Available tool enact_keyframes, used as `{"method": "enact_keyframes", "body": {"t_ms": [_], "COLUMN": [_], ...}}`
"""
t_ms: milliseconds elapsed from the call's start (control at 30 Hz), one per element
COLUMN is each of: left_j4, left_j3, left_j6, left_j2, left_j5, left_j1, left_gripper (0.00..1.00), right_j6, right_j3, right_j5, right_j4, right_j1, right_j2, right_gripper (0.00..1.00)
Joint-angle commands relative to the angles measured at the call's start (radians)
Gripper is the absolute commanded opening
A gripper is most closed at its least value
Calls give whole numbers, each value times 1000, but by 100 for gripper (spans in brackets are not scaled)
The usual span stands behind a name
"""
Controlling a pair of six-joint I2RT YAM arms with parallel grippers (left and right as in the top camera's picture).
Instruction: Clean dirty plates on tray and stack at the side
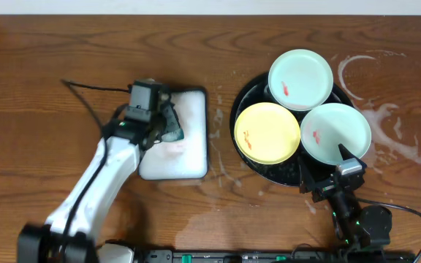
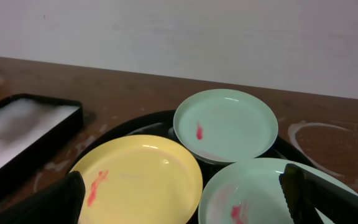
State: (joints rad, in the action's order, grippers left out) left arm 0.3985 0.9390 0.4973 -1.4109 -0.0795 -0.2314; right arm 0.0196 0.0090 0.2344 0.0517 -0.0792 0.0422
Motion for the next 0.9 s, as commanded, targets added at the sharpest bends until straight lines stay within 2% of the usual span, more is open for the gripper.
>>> {"method": "enact_keyframes", "body": {"t_ms": [0,167,433,700,867], "left_j4": [2,-1,-9,-15,-13], "left_j3": [9,-13,-30,-12,-13], "left_j6": [-5,-5,-5,-5,-17], "left_j2": [56,-8,-142,22,132], "left_j5": [-23,22,13,-42,-18], "left_j1": [-1,-1,-1,-1,-1], "left_gripper": [8,8,8,7,7], "right_j6": [12,12,12,12,12], "right_j3": [-3,-3,-3,-3,-3], "right_j5": [-2,-2,-2,-2,-2], "right_j4": [1,1,1,1,1], "right_j1": [-7,-7,-7,-7,-7], "right_j2": [0,0,0,0,0], "right_gripper": [99,99,99,99,99]}}
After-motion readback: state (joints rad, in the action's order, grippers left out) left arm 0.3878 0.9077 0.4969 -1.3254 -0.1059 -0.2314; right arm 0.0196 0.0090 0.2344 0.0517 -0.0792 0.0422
